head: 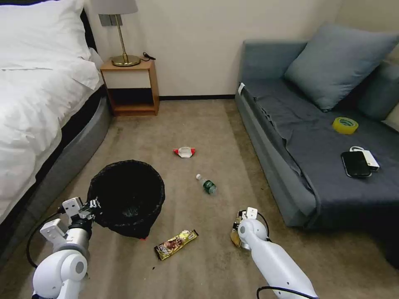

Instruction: Pick up the trash bin, then pick up the garbage on the floor and place it into the trash bin.

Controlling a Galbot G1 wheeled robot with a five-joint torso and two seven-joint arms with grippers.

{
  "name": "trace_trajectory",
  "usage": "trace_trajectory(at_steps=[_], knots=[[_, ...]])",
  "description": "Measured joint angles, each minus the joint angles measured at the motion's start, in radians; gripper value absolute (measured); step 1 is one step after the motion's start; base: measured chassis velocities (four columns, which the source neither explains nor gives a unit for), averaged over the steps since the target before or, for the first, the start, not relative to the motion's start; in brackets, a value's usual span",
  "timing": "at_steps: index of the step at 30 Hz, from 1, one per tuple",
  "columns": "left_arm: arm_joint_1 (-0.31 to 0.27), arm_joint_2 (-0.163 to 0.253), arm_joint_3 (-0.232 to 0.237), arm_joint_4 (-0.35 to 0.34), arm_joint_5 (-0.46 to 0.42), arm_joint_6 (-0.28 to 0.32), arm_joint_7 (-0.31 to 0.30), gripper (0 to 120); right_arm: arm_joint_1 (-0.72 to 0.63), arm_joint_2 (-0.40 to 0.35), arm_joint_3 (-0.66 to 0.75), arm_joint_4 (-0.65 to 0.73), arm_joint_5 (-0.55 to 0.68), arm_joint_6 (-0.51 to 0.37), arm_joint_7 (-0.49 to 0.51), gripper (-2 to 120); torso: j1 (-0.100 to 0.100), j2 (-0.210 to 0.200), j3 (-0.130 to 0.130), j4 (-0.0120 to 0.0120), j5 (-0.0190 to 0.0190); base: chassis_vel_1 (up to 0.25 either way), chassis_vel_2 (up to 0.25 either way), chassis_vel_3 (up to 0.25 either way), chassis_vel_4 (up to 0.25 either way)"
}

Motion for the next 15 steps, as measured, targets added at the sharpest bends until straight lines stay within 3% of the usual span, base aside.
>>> trace_trajectory(at_steps=[4, 13, 15], knots=[[-0.003, 0.0, 0.002, 0.0, -0.002, 0.0, 0.0, 4, -0.013, -0.008, 0.008, 0.03, -0.002, 0.007, 0.0, 0, 0.0, 0.0, 0.0, 0.0, 0.0, 0.0, 0.0, 0.0, 0.0], [-0.008, 0.003, 0.019, 0.017, -0.022, 0.006, 0.001, 4, -0.059, -0.048, 0.038, 0.206, -0.057, 0.057, -0.005, 0, 0.0, 0.0, 0.0, 0.0, 0.0001, 0.0, 0.0, 0.0, 0.0], [-0.011, 0.008, 0.035, 0.02, -0.061, 0.022, -0.004, 4, -0.075, -0.08, 0.045, 0.29, -0.109, 0.117, -0.052, 0, 0.0, 0.0, 0.0, 0.0, 0.0002, 0.0, 0.0, 0.0, 0.0]])
